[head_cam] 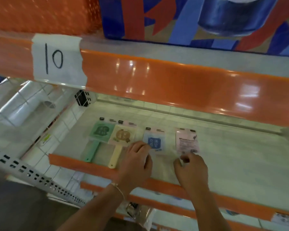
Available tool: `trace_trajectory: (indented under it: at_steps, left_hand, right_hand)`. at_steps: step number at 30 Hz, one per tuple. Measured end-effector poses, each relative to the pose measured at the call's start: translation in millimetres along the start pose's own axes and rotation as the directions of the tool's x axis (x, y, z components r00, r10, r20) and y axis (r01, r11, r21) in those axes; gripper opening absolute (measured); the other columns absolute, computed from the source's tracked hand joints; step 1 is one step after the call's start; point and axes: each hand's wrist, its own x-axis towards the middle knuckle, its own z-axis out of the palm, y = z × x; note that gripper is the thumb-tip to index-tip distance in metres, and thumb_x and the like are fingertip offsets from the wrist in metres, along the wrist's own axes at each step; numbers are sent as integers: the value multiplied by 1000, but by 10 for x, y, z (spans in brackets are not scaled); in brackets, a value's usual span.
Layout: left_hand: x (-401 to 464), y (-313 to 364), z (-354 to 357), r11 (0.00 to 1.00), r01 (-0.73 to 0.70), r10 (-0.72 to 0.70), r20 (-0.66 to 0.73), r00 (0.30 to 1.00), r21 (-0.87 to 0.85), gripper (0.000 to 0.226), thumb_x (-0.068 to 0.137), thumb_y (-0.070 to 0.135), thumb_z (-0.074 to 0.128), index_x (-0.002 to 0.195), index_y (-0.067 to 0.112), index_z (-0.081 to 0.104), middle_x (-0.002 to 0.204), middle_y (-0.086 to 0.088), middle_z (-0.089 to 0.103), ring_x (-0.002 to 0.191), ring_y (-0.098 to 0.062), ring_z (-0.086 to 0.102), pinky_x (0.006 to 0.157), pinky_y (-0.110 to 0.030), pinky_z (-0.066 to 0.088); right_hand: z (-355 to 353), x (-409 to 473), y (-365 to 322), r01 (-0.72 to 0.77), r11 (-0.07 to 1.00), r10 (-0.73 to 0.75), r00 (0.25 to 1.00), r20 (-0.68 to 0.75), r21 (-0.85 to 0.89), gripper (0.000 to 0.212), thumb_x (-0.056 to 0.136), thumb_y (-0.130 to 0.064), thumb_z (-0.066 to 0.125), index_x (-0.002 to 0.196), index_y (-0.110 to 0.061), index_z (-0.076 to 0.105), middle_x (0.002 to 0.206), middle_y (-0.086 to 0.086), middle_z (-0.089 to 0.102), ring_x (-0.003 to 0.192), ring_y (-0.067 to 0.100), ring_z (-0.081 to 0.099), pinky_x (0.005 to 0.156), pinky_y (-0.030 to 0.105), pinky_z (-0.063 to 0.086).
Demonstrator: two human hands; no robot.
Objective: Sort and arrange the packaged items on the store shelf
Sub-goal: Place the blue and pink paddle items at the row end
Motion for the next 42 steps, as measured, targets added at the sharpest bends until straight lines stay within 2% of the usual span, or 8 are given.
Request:
trace_trajectory:
  at_steps: [4,6,12,17,28,32,37,42]
  left_hand:
    - [27,-68,-137,1000,-25,24,31,999,17,31,89,23,46,107,10,68,106,-3,65,106,-22,57,95,-38,47]
    - [46,-186,-287,1000,11,-12,-31,999,-23,30,88,22,48,101,8,70,103,-4,65,100,-21,58,90,-36,49]
    - [173,-1043,-939,972,234,-225,-249,942,7,18,89,8,60,106,3,68,107,-13,67,101,-28,59,86,-32,45]
    - [161,-1609,-1101,924,374,-382,-127,915,-80,34,95,23,56,124,5,59,125,-15,60,117,-31,54,95,-39,43]
    - [71,-1637,-988,958,285,-284,36,958,-21,70,88,53,31,132,3,53,134,-20,53,128,-32,46,104,-39,37]
    - [65,-1676,-965,951,309,-309,29,951,-3,65,90,49,34,132,4,53,136,-20,52,132,-32,43,107,-42,36]
    - [64,-1693,-957,942,336,-337,21,941,15,58,91,43,38,131,5,54,134,-17,55,130,-30,45,107,-39,35]
    - [68,-1680,-959,932,361,-362,13,932,16,56,91,43,39,129,5,55,133,-17,55,129,-29,46,106,-37,35]
  right_hand:
    - [255,22,-260,97,991,-113,978,173,98,40,82,-30,68,118,-14,63,113,6,62,101,22,60,86,28,47]
    - [353,38,-353,103,990,-123,967,225,98,43,81,-31,63,121,-15,62,115,8,58,106,26,59,87,30,47]
    - [507,41,-449,142,988,-150,970,192,51,35,81,-24,67,114,-15,68,109,8,56,99,23,60,86,24,45]
    - [655,-19,-582,140,989,-146,971,191,47,36,79,-29,65,113,-17,70,108,7,58,99,21,62,90,29,51]
    - [733,-14,-634,119,990,-104,977,189,-72,39,79,-38,64,115,-24,70,115,3,59,108,22,57,94,31,49]
    - [680,205,-734,108,985,-84,982,169,-138,47,84,-48,61,126,-27,62,126,5,55,118,26,49,96,34,42]
    - [727,424,-815,182,973,-140,954,265,-141,65,88,-50,59,145,-22,45,153,8,38,143,30,26,117,42,24]
    - [762,431,-818,268,943,-187,917,351,-198,59,89,-47,60,140,-21,50,147,8,44,137,32,35,113,40,28]
